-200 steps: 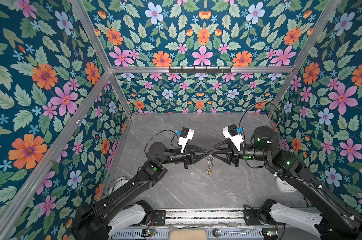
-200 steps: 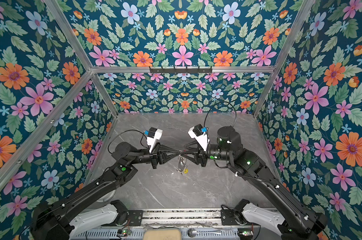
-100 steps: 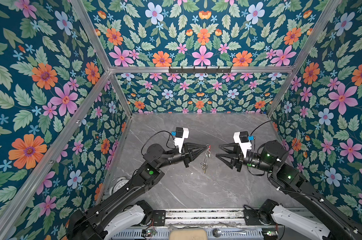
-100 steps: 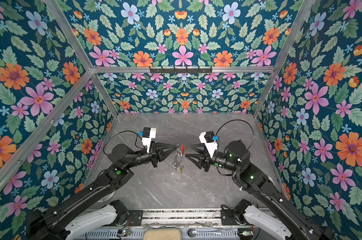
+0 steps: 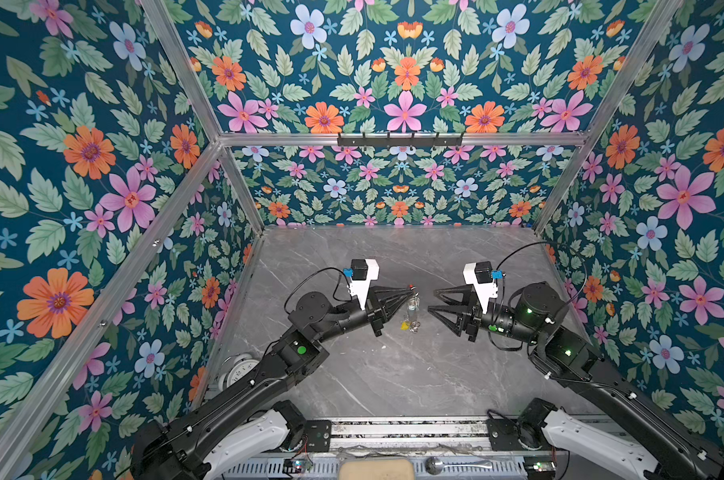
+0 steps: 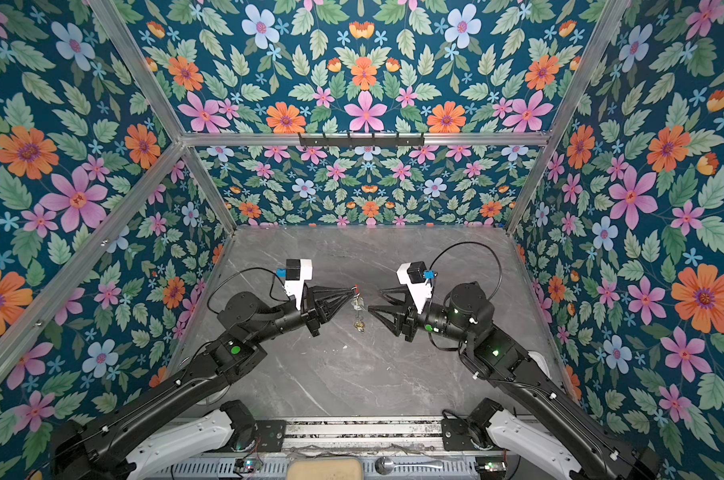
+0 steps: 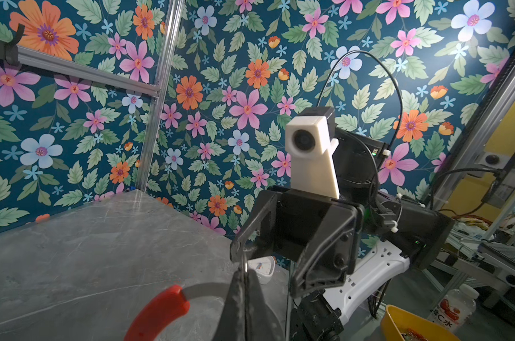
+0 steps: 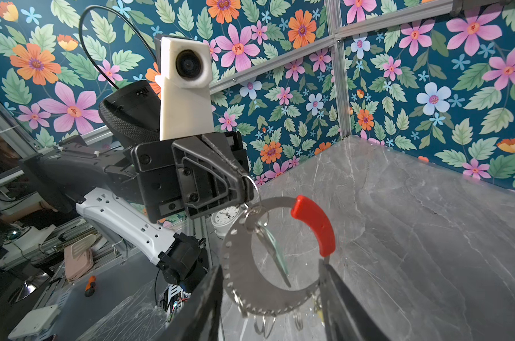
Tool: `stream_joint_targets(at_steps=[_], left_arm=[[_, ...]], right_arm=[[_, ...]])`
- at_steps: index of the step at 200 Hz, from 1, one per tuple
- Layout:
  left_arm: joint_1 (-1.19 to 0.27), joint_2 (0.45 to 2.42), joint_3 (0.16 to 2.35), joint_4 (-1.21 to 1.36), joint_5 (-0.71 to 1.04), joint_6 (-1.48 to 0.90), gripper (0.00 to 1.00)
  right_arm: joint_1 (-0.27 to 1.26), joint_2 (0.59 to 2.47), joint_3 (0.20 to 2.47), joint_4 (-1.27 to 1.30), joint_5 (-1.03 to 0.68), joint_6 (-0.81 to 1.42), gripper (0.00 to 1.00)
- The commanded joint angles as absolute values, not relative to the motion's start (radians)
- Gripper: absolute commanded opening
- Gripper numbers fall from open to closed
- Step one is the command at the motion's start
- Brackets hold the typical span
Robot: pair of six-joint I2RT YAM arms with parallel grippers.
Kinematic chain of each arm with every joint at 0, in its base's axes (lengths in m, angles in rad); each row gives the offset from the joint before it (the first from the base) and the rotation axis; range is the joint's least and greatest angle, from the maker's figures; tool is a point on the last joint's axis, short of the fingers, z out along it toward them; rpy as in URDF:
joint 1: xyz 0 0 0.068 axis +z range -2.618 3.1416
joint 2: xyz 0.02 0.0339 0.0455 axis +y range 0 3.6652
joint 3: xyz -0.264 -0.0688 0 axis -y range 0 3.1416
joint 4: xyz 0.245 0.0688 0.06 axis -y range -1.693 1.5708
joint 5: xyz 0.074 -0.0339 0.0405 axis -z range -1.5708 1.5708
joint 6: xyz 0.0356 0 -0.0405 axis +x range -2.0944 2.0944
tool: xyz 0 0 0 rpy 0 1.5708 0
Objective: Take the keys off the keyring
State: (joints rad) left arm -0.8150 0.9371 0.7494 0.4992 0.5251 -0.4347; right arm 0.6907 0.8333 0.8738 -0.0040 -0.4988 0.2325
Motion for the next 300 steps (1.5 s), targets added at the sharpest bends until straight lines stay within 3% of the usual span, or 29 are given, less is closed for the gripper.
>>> stream_joint_targets(at_steps=[1, 132, 200, 300], left_arm=[[-0.819, 0.933, 0.743, 0.542, 0.517, -0.403, 0.0], [-0.828, 0.893, 0.665, 0.65, 0.529, -0.351, 0.0], [-0.83, 0.916, 0.653, 0.671, 0.55, -0.315, 0.0], [-0.83, 0.943, 0.64, 0.706, 0.589, -0.293, 0.0]], right_arm=[[0.692, 0.837, 0.871, 0.044, -0.515, 0.248, 0.53], [0.691, 0.821, 0.846, 0.058, -0.48, 0.249, 0.53], [0.692, 0.82, 0.831, 0.045, -0.42, 0.177, 0.47], [0.69, 0.865, 0.833, 0.045, -0.504, 0.14, 0.49]])
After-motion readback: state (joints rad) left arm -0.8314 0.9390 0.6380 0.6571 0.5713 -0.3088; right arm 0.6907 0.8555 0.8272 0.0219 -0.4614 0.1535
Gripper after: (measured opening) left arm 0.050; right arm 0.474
